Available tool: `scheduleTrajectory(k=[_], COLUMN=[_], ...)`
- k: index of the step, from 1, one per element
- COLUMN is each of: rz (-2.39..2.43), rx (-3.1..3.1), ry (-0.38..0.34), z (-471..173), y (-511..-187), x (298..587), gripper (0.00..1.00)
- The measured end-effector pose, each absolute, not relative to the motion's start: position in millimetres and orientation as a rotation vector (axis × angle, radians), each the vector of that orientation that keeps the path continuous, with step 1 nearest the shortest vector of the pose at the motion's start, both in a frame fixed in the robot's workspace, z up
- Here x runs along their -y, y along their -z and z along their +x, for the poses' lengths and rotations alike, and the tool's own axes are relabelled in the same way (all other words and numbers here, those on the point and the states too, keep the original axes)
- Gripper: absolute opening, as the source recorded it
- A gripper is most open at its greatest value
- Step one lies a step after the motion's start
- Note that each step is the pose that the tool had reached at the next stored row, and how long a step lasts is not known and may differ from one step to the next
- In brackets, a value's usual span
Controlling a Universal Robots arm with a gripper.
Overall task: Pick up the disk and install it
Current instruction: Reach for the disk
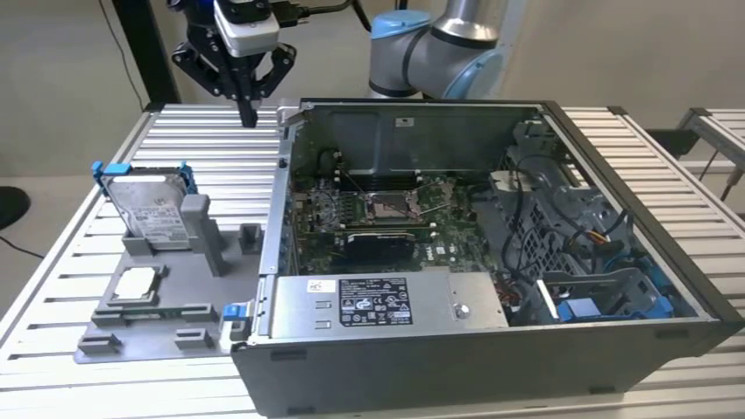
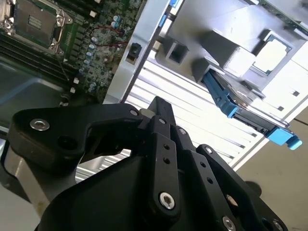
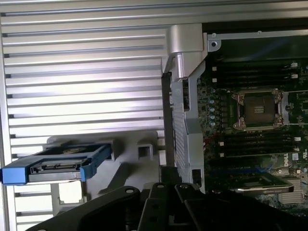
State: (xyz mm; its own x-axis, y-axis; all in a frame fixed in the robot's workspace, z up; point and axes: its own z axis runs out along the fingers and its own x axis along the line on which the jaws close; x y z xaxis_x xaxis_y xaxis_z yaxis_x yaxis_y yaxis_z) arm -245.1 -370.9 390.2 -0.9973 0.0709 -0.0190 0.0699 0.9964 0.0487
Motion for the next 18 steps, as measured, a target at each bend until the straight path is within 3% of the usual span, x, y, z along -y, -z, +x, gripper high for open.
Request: scheduleTrajectory(k=[18], rz=[0.11], rx=[-3.118], ry=[-0.075], z=[-313], y=[-390], x=[373], gripper=[0.0])
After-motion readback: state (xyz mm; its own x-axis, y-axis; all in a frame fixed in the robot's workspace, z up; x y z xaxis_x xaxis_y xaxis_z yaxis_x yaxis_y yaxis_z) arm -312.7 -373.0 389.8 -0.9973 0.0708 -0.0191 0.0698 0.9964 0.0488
